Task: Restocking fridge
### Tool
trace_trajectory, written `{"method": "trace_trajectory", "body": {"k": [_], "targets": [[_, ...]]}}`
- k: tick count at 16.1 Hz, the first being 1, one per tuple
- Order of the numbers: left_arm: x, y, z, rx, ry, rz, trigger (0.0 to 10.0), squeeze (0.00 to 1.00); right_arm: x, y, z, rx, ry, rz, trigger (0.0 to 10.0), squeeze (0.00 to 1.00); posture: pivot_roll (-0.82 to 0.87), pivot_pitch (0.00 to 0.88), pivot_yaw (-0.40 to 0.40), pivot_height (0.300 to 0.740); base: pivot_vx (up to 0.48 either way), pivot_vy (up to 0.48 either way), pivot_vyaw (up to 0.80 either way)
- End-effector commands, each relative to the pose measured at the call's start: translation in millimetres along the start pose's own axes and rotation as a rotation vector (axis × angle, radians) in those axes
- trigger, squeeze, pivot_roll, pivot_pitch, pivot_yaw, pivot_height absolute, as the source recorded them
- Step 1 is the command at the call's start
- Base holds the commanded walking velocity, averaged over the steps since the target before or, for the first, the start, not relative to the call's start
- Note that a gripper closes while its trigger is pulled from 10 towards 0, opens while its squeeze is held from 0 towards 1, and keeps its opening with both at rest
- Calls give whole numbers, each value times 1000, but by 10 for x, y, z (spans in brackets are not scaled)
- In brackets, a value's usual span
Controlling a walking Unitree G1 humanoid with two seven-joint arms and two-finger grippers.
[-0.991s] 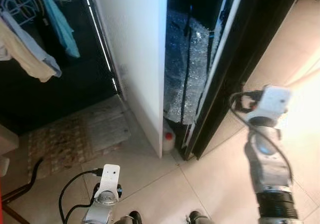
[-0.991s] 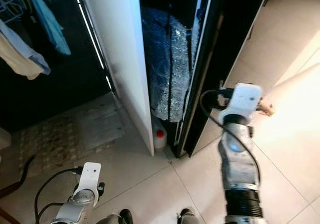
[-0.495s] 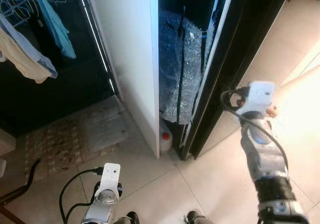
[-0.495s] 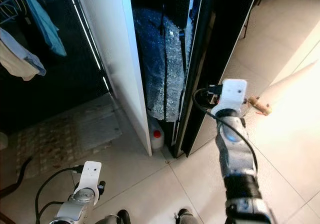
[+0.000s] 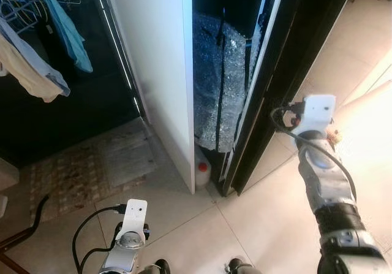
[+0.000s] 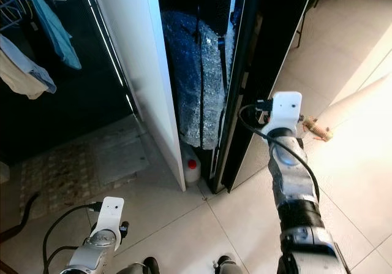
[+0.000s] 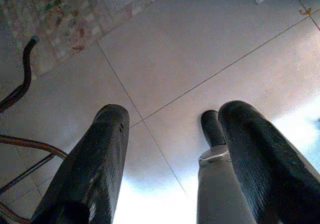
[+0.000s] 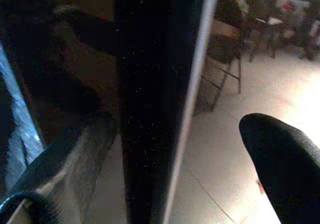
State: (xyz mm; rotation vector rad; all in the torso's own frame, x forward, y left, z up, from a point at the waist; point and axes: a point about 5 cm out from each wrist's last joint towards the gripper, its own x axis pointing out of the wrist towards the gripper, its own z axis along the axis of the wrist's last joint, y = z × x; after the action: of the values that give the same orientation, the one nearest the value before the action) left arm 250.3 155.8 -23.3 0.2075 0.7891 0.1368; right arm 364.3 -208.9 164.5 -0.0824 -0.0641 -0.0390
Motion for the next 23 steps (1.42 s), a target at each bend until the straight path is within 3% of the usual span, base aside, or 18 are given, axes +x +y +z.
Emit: {"method": "trace_trajectory", "body": {"k": [1,10,13,17,23], "targets": [[2,14,-119,6,43,5,10000,0,36,40,30,-15,-10,41,10000,0,-139,175,34,740,0,0,0],[16,23,-127,0,43,18,10000,0,223,358,153,-22,-45,245,10000,0,-121,142,34,740,0,0,0],[23,21,-132,-2,41,19,10000,0,303,638,245,33,-54,395,10000,0,-123,125,32,740,0,0,0],[26,1,-130,-9,35,19,10000,0,360,884,330,79,-47,482,10000,0,-107,116,26,740,0,0,0],[28,-12,-127,-8,29,24,10000,0,413,1082,458,109,-42,539,10000,0,-84,115,11,740,0,0,0]]}}
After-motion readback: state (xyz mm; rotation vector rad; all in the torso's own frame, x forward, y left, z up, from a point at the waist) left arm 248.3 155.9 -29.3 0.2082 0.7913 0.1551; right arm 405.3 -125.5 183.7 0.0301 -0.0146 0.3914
